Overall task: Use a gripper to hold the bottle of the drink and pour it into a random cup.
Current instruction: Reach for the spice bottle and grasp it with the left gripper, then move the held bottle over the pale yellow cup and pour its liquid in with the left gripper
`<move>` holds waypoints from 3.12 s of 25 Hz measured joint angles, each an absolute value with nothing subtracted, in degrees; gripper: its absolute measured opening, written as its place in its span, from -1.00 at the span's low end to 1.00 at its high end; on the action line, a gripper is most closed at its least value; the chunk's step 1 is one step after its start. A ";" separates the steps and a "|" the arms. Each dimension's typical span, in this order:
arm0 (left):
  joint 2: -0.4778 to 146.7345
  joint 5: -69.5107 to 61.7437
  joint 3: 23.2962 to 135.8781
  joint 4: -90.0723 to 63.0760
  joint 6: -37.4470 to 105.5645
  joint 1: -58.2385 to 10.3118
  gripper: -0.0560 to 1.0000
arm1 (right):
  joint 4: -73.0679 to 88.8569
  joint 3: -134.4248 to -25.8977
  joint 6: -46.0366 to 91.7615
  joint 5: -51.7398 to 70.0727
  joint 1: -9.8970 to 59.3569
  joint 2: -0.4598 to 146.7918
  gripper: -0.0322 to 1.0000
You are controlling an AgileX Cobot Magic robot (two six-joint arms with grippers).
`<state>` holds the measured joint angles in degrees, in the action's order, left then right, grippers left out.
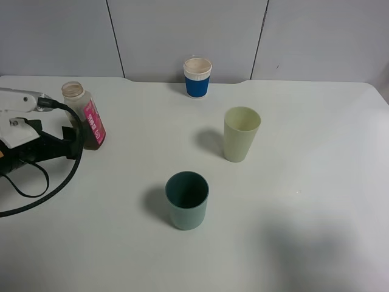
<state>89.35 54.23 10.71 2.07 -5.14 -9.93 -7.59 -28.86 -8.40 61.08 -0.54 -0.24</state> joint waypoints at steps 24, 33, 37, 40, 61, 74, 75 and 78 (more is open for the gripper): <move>109.28 69.36 13.70 2.01 -5.14 -9.93 0.93 | -7.59 -28.86 -8.40 61.08 -0.54 -0.24 1.00; 109.55 69.30 17.00 2.07 -5.14 -9.93 0.92 | -7.59 -28.86 -8.40 61.08 -0.54 -0.24 1.00; 110.87 69.30 19.14 2.07 -5.14 -9.93 0.92 | -7.59 -28.86 -8.40 61.08 -0.54 -0.24 1.00; 112.40 69.30 20.80 2.07 -5.14 -9.93 0.92 | -7.59 -28.86 -8.40 61.08 -0.54 -0.24 1.00; 119.21 69.30 27.88 3.13 -3.49 -9.93 -0.26 | -7.59 -28.86 -8.40 61.08 -0.54 -0.24 1.00; 119.21 69.18 28.00 4.21 -0.85 -9.98 -0.26 | -7.59 -28.86 -8.40 61.08 -0.54 -0.24 1.00; 119.21 69.18 28.00 4.67 -0.83 -9.98 -0.26 | -7.59 -28.86 -8.40 61.08 -0.54 -0.24 1.00; 118.88 68.77 28.00 6.09 -0.83 -9.98 -0.26 | -7.59 -28.86 -8.40 61.08 -0.54 -0.24 1.00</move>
<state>118.88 68.77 28.00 6.09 -0.83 -9.98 -7.59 -28.86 -8.40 61.08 -0.54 -0.24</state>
